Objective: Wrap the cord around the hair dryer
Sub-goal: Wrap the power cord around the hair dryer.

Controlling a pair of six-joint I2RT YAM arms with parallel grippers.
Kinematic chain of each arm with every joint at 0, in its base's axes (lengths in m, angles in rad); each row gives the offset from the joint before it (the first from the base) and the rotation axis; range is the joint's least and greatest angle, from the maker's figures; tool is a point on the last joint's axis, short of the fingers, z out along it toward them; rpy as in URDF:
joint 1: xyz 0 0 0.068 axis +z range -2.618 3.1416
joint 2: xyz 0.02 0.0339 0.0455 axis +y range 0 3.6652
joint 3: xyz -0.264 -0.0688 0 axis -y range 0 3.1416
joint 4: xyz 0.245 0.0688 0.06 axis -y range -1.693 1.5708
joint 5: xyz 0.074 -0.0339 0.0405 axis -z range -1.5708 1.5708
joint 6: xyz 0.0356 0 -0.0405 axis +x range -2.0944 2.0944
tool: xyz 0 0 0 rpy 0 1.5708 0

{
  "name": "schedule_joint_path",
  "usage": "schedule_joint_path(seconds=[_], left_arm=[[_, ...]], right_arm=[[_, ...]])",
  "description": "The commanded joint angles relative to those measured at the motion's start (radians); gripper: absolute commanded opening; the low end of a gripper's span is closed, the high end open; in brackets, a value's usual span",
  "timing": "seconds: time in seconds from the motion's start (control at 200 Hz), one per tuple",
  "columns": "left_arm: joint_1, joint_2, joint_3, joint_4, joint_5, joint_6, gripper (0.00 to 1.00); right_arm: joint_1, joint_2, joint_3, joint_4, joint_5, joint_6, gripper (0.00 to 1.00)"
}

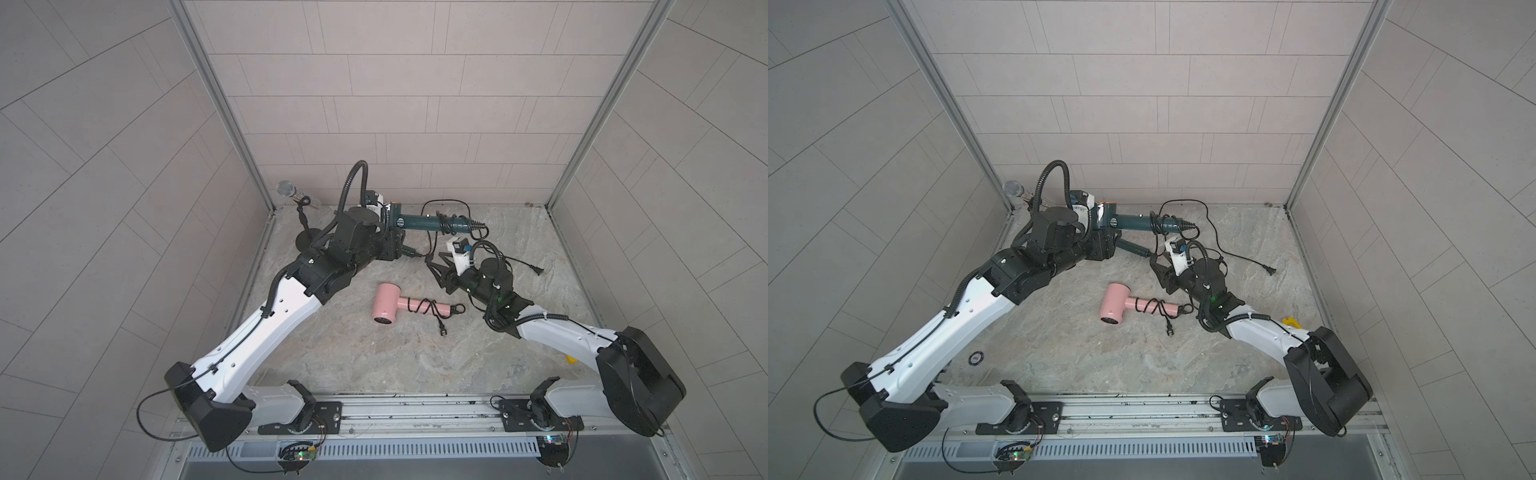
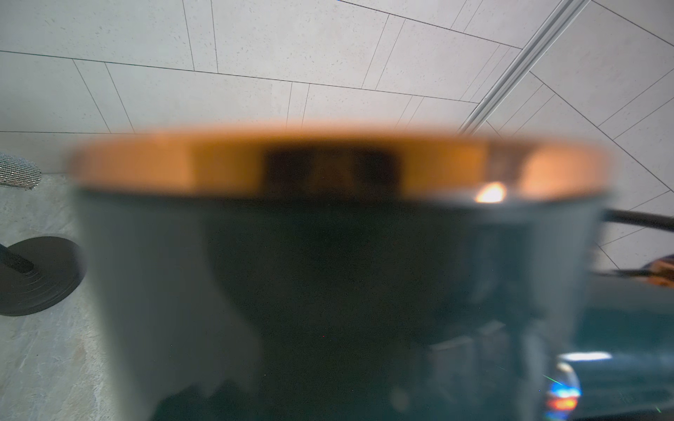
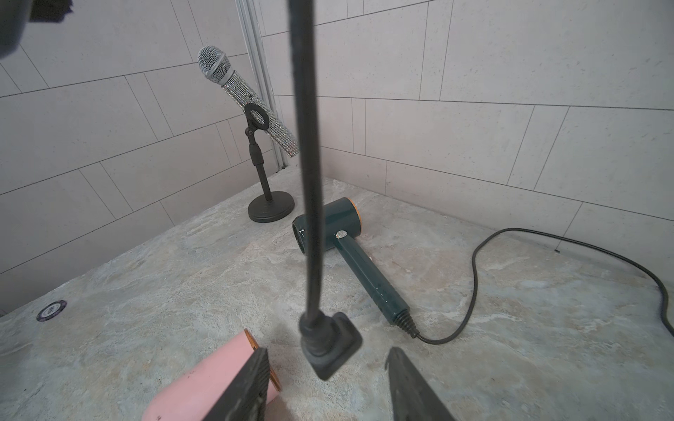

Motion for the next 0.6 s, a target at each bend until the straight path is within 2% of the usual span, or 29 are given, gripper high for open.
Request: schedule_joint_path(seconds=[0.0, 0.195, 0.345, 0.595], left_arm=[[-0.008, -0.013, 0.052, 0.057, -0.007, 0.003, 0.00], [-0.009, -0.009, 0.043, 0.086, 0.027, -0.024, 0.00], [-0.010, -0.004, 0.033, 0.117, 0.063, -0.050, 0.00], [-0.013, -0.004, 0.032, 0.118, 0.066, -0.055, 0.00]], right_arm=[[0.003, -0.059, -0.005, -0.032, -0.011, -0.001, 0.53], [0.003, -0.037, 0.009, -0.038, 0.041, -0.017, 0.53], [0.005, 0.032, 0.039, 0.031, 0.051, 0.030, 0.51], [0.010, 0.066, 0.059, 0.042, 0.071, 0.043, 0.49]])
